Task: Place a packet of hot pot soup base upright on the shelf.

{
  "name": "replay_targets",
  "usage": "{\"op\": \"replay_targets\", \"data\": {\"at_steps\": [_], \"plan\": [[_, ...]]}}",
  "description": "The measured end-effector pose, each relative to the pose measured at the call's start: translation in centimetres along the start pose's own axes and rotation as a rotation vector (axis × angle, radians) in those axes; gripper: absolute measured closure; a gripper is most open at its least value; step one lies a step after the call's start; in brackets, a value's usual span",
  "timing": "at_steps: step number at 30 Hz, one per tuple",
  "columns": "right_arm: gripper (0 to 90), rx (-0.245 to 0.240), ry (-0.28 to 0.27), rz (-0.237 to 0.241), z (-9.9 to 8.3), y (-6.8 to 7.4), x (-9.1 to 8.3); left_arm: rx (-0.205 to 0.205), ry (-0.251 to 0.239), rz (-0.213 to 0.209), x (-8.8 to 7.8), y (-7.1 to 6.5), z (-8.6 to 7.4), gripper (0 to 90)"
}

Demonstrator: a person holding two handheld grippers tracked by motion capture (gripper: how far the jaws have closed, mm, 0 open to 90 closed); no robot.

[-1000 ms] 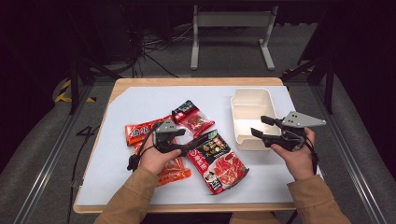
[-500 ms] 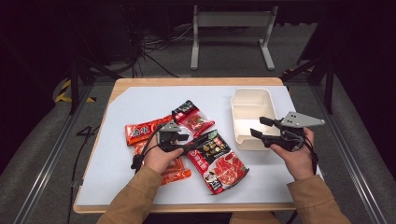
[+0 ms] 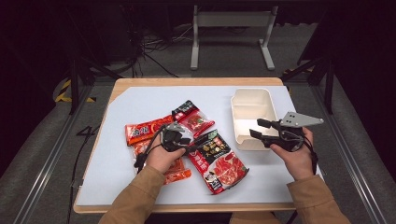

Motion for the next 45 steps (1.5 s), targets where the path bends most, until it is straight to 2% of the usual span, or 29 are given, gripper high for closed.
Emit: {"op": "replay_targets", "data": {"at_steps": [1,5,9,13,19,23,31,38,42,45], "plan": [[47.4,0.0,0.0,0.0,0.0,0.0,0.0,0.0,0.0,0.0,0.0,0.0,0.0,54.5],[47.4,0.0,0.002,0.004,0.0,0.0,0.1,-0.013,0.055,0.001,0.2,0.2,-0.3,57.5],[47.5,-0.003,0.0,0.004,0.0,0.1,0.1,-0.029,0.065,-0.017,0.2,0.3,-0.3,60.5],[47.7,-0.002,0.0,0.006,0.0,0.1,0.1,-0.044,0.071,-0.035,0.3,0.1,-0.4,71.3],[48.0,-0.004,0.002,0.009,0.0,0.2,0.2,-0.064,0.07,-0.064,0.2,0.1,-0.5,80.7],[49.0,-0.003,0.0,0.011,0.0,0.2,0.2,-0.054,0.066,-0.052,0.1,-0.1,-0.4,83.8],[50.8,-0.001,-0.018,0.018,0.1,0.2,0.0,-0.026,0.033,-0.029,-0.4,-0.5,-0.2,85.9],[51.2,-0.003,-0.02,0.018,0.1,0.3,-0.1,-0.019,-0.051,-0.037,-1.7,-1.2,0.6,86.3],[51.7,-0.006,-0.023,0.018,0.2,0.4,-0.2,0.0,-0.101,-0.04,-2.7,-1.7,1.1,86.4],[51.7,-0.008,-0.026,0.019,0.3,0.4,-0.2,0.02,-0.12,-0.034,-3.2,-2.1,1.4,86.4]]}}
Point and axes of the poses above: each handheld gripper's, and its own axes: x roughly forward along the jaws, z roughly out of its top, y roughly to its left, the point moved 3 cm from there along x, roughly forward along the jaws, and after that the axes turned 6 degrees about z, right-handed, at the moved point
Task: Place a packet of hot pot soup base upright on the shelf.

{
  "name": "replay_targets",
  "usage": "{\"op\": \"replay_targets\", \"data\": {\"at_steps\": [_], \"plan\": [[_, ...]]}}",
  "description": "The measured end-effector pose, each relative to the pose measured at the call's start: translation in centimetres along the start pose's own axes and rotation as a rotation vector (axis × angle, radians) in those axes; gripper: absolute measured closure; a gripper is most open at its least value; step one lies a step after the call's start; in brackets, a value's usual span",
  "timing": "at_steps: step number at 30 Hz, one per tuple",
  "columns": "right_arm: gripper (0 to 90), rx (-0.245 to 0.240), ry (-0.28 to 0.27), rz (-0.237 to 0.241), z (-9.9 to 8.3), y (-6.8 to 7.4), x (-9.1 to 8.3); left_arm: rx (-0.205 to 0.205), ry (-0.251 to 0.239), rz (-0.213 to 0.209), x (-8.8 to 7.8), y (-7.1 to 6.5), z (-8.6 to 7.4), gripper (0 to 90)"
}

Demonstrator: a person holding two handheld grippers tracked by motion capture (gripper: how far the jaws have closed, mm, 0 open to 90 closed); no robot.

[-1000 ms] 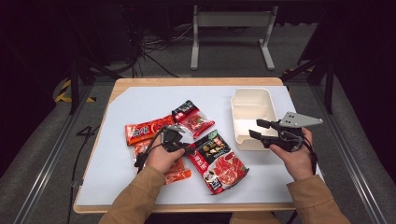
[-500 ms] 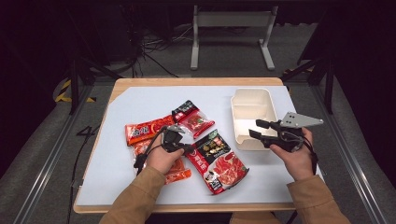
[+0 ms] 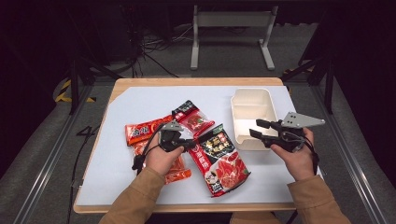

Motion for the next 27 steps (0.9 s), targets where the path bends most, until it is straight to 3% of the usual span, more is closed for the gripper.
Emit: {"op": "replay_targets", "data": {"at_steps": [9,10,16,18,20,27], "plan": [[53.5,-0.018,-0.013,-0.005,0.5,0.4,-0.3,0.075,-0.112,0.028,-2.7,-1.6,1.6,86.6],[53.8,-0.019,-0.016,-0.009,0.6,0.4,-0.3,0.101,-0.128,0.033,-3.2,-1.9,1.8,86.6],[53.5,-0.015,-0.023,0.061,0.8,1.0,-0.3,0.176,-0.202,0.045,-4.9,-3.5,2.7,86.8],[52.7,-0.021,-0.013,0.065,0.9,1.2,-0.2,0.18,-0.212,0.047,-5.1,-3.7,2.8,86.9],[52.6,-0.025,-0.011,0.086,1.1,1.6,-0.1,0.222,-0.235,0.065,-5.8,-4.3,3.1,87.0],[49.2,-0.027,-0.012,0.155,1.4,2.6,0.3,0.274,-0.281,0.078,-6.7,-5.3,3.4,86.9]]}}
Point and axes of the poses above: each handheld gripper's, and its own axes: x roughly forward along the jaws, z roughly out of its top, y roughly to its left, the point moved 3 cm from there along x, roughly forward along the jaws, and after that the axes turned 6 degrees about z, right-handed, at the moved point
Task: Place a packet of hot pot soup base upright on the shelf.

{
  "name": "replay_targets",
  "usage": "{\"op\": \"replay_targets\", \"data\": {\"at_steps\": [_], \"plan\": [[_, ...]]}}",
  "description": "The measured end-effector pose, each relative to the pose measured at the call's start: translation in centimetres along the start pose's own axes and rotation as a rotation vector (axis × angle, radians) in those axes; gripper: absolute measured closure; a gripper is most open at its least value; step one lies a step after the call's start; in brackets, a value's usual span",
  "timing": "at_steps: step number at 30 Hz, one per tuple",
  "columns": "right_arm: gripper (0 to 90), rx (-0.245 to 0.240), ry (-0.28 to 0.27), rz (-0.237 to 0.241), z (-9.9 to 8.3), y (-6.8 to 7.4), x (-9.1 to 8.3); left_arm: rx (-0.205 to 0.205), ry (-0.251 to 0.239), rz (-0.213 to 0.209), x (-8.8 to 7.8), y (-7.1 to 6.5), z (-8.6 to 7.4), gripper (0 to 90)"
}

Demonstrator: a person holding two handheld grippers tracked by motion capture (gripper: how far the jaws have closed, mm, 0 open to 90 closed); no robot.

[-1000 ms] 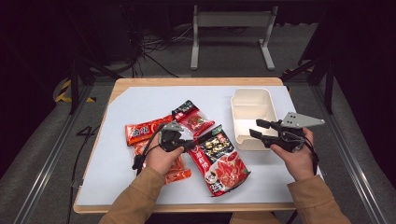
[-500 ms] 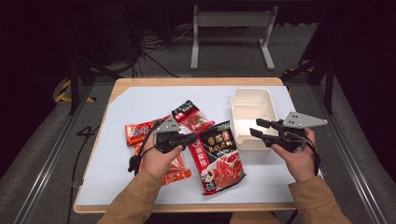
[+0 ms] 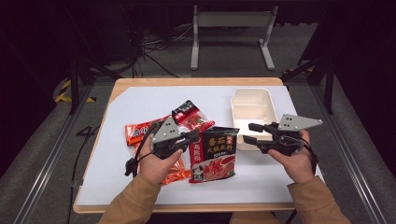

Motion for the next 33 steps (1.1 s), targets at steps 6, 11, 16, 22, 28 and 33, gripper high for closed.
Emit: {"op": "replay_targets", "data": {"at_steps": [6,11,16,22,28,33], "plan": [[45.7,0.002,-0.003,0.048,0.4,0.7,0.6,0.039,-0.019,0.002,-0.5,-0.4,0.5,86.9],[41.6,0.002,-0.008,0.073,0.7,1.0,1.0,0.066,-0.033,-0.001,-0.7,-0.6,0.7,87.0],[38.2,0.009,0.005,0.122,1.1,1.4,2.1,0.092,-0.046,-0.004,-0.8,-0.8,1.0,87.0],[37.8,0.015,0.028,0.139,1.9,2.0,3.1,0.087,-0.052,-0.002,-0.8,-1.0,1.1,86.9],[37.0,0.033,0.067,0.15,2.0,2.2,4.1,0.096,-0.045,0.003,-0.7,-1.1,1.1,86.8],[44.6,0.047,0.137,0.17,1.9,2.1,4.9,0.096,-0.047,-0.003,-0.6,-1.3,1.1,86.7]]}}
Point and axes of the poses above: each handheld gripper's, and its own axes: x roughly forward along the jaws, z roughly out of its top, y roughly to its left, the point moved 3 cm from there along x, roughly forward along the jaws, and after that the axes turned 6 degrees about z, right-handed, at the moved point
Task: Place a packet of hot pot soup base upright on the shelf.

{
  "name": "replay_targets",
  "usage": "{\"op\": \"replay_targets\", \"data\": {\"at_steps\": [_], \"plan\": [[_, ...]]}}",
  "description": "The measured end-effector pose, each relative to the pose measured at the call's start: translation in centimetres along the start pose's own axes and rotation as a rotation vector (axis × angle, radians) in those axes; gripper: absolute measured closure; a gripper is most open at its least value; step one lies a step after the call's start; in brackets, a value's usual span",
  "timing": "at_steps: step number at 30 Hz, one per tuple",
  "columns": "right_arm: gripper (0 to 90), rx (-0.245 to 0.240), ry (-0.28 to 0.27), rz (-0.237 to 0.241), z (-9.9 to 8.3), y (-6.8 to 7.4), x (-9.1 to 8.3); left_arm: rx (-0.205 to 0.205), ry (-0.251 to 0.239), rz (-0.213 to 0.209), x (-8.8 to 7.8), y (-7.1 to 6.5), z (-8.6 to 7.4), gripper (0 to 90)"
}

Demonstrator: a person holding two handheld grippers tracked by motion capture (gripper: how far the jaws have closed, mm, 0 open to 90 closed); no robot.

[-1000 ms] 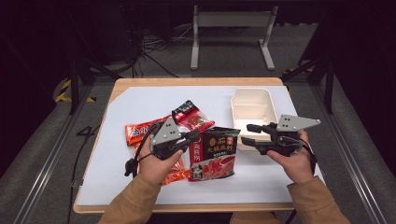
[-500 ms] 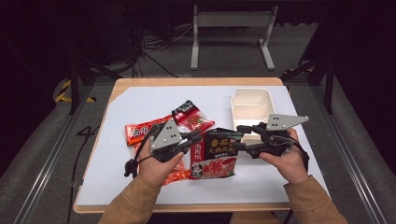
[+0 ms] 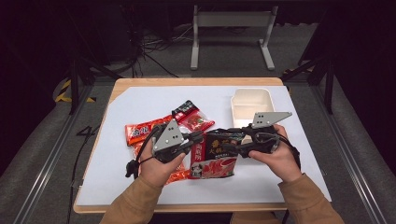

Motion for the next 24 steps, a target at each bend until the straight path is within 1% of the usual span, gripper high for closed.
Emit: {"op": "replay_targets", "data": {"at_steps": [2,4,5,7,8,10,13,21,24], "plan": [[45.4,-0.005,0.007,0.001,0.0,0.0,0.1,-0.002,0.002,0.0,0.0,0.0,0.0,86.7],[48.0,-0.014,0.02,0.015,0.1,0.0,0.4,-0.001,0.001,0.0,0.0,-0.1,0.0,86.7],[48.0,-0.014,0.02,0.015,0.1,0.0,0.4,-0.001,0.001,0.0,0.0,-0.1,0.0,86.6],[49.3,-0.022,0.017,0.027,0.1,0.0,0.6,0.0,0.0,-0.002,0.0,-0.1,0.0,86.6],[51.3,-0.029,0.009,0.039,0.2,0.1,0.8,0.001,-0.002,-0.003,0.0,-0.2,0.0,86.6],[52.0,-0.032,0.005,0.045,0.3,0.1,0.9,0.004,-0.004,-0.004,0.0,-0.2,0.1,86.5],[56.2,-0.03,0.005,0.056,0.3,0.0,1.1,0.0,-0.008,-0.008,-0.1,-0.2,0.1,86.6],[72.2,-0.056,0.05,0.093,0.5,0.0,1.3,-0.008,-0.011,-0.005,-0.2,-0.2,0.1,86.5],[74.9,-0.05,0.052,0.108,0.6,0.0,1.3,-0.01,-0.014,-0.008,-0.3,-0.1,0.1,86.4]]}}
Point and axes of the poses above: each handheld gripper's, and its own axes: x roughly forward along the jaws, z roughly out of its top, y roughly to its left, the point moved 3 cm from there along x, roughly forward along the jaws, and after that the axes turned 6 degrees about z, right-handed, at the moved point
